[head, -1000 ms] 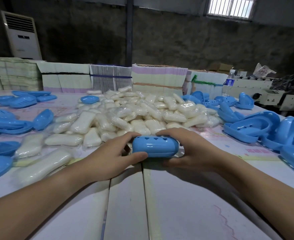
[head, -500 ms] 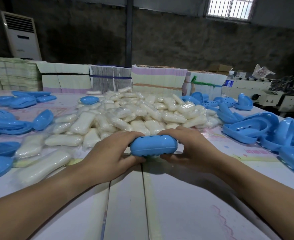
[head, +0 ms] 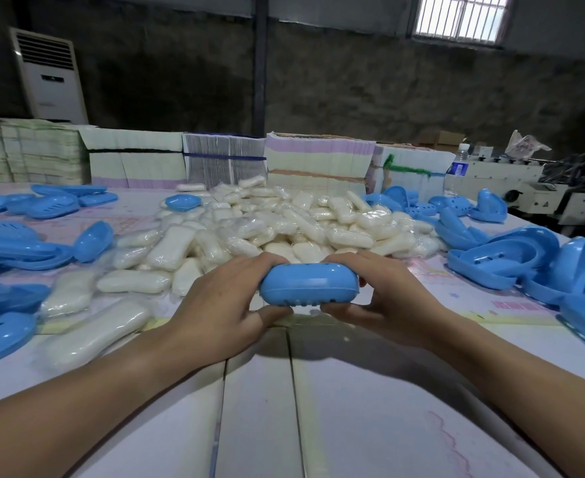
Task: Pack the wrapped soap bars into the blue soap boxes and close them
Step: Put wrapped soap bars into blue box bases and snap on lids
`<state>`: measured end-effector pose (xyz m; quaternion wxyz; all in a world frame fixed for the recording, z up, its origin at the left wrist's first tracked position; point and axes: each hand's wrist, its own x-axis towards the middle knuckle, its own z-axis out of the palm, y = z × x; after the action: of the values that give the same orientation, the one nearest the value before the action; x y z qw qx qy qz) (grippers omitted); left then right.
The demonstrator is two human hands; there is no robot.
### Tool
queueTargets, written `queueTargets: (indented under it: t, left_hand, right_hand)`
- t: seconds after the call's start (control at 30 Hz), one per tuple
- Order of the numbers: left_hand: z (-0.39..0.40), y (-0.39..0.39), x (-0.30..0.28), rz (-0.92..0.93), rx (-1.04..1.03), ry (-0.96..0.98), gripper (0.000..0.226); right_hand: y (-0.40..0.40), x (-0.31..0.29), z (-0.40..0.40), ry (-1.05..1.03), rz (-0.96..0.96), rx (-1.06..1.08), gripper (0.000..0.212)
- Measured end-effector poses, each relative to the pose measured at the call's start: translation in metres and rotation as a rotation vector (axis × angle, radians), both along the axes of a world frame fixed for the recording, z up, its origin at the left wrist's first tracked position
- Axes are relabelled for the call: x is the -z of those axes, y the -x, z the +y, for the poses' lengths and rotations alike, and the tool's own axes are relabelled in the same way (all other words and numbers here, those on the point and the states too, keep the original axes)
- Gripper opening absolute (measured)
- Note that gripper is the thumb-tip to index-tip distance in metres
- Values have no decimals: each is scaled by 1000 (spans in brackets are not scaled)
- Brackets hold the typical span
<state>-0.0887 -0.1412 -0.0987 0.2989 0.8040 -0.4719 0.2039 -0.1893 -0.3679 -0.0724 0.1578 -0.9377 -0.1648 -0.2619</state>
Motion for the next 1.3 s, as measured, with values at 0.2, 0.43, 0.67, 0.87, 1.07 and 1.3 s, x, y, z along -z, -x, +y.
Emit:
queueTargets:
  t: [0.2, 0.43, 0.67, 0.87, 1.07, 1.3]
  left_hand:
    - [2, -1, 2, 17, -3, -36, 46]
    - [-1, 0, 1, 73, 2, 93, 44]
    - [0, 3, -1, -19, 26, 23, 47]
    - [0, 7, -3, -163, 33, 15, 40]
    - [-3, 11, -3, -81, 60, 9, 44]
    - [7, -11, 4, 123, 44, 118, 38]
  right_hand:
    - [0, 1, 0, 15, 28, -12, 37]
    - [-1, 0, -1, -44, -15, -3, 41]
    - [-2, 1, -6, -146, 157, -62, 40]
    - [-1, 3, 0, -329, 389, -122, 56]
    - [-2, 2, 1, -331, 389, -110, 56]
    - [16, -28, -25, -624, 302, 62, 38]
